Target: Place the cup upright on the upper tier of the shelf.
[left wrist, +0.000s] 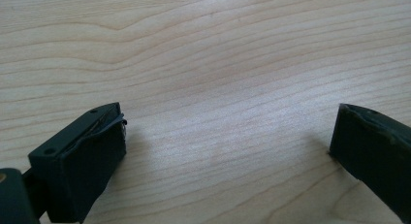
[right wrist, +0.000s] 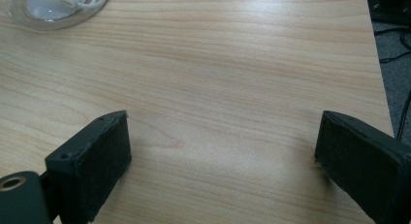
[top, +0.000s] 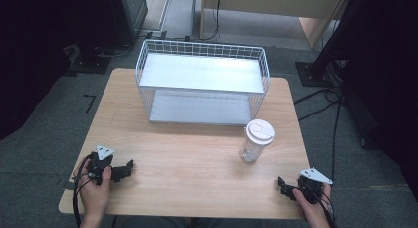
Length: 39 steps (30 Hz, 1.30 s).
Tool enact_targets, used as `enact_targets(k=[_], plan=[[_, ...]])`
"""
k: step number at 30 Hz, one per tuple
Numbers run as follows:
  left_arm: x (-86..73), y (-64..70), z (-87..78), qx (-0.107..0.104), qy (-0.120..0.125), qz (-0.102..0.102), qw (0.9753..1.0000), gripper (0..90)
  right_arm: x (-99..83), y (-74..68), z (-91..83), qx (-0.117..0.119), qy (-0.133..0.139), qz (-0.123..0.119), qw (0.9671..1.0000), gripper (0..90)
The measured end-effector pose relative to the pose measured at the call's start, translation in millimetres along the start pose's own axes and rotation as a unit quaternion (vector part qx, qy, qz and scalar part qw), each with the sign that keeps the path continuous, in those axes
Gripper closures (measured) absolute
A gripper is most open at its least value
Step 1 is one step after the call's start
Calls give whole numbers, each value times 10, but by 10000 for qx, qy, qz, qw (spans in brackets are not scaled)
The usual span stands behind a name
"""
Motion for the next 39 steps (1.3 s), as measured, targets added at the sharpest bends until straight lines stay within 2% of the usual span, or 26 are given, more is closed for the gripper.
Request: enact_targets(k=[8,13,19,27,29,34,35,39], plan=[[0,1,0,0,1,-1,10000,0,4,-8,7,-152,-15,121,9998,42],[0,0,0,1,1,-1,10000,0,58,-98,-22,-110,90,-39,9999,42],[0,0,0,1,1,1,10000,0,190,-258,-65,54,352,-50,9994,42],[-1,0,-1,-1,-3,4,10000,0,277,-366,-87,113,527,-102,9985,42],[0,0,0,1,0,4,10000,0,330,-417,-97,228,587,-99,9980,42],[-1,0,0,1,0,3,10000,0,410,-501,-109,337,659,-103,9972,42],[0,0,0,0,1,4,10000,0,455,-557,-114,447,727,-103,9963,42],[-1,2,0,-2,0,-2,10000,0,526,-641,-108,527,784,-175,9954,42]])
Point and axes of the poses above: each handheld gripper's, and its own axes: z roughly forward along the jaws, x roughly out of its top, y roughly to its right, the point moved 9 cm from there along z, roughly forward along the jaws, and after that the axes turned 1 degree about y, right-handed, at the moved point
